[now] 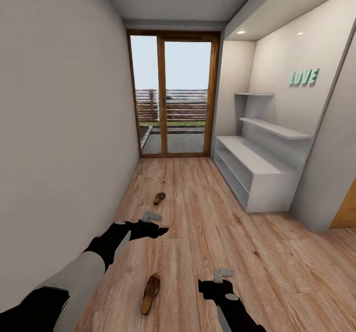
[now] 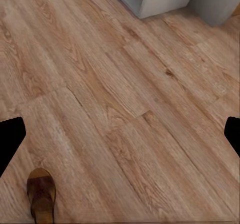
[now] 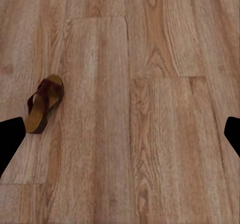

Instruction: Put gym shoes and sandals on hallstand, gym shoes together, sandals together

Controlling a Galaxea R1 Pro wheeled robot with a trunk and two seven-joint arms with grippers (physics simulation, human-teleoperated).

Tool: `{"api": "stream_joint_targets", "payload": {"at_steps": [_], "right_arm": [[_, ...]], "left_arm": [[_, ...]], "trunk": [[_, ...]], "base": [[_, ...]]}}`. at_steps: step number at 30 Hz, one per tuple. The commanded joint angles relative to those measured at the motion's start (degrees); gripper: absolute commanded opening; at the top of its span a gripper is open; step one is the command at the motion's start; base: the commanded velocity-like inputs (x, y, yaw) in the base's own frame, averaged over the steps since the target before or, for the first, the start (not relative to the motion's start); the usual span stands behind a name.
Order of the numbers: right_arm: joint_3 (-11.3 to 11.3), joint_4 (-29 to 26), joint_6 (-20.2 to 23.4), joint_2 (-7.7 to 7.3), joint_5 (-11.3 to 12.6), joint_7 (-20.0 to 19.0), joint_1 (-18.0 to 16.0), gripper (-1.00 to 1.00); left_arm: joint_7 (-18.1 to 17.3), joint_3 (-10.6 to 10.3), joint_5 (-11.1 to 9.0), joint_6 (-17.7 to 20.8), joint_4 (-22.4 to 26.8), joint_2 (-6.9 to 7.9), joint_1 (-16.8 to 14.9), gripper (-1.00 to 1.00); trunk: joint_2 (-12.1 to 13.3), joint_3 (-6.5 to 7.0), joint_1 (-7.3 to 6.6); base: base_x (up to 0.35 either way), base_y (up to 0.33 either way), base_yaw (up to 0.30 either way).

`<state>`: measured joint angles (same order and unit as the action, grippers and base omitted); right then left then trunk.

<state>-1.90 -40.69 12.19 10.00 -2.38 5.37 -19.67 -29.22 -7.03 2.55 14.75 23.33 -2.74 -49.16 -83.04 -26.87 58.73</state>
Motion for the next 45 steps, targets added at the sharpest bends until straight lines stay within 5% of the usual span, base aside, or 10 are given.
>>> {"api": "stream_joint_targets", "payload": {"at_steps": [1, 23, 45], "right_arm": [[-0.13, -0.11, 0.08, 0.0, -0.25, 0.29, -0.02, 1.0], [0.59, -0.06, -0.14, 0.0, -0.43, 0.26, -0.02, 1.0], [0.58, 0.37, -0.94, 0.0, -0.43, 0.25, -0.02, 1.0]], "left_arm": [[-0.19, 0.04, 0.24, 0.3, 0.12, 0.33, 0.31, 1.0], [-1.69, -0.64, -0.01, 3.44, 0.53, 0.17, 2.38, 1.0], [-1.8, -0.72, -0.6, 4.23, 6.28, -0.38, 1.68, 1.0]], "trunk": [[-0.04, -0.06, 0.0], [-8.46, -3.83, 4.61], [-17.28, -7.78, 9.44]], "base": [[0.0, 0.0, 0.0], [0.0, 0.0, 0.0], [0.0, 0.0, 0.0]]}}
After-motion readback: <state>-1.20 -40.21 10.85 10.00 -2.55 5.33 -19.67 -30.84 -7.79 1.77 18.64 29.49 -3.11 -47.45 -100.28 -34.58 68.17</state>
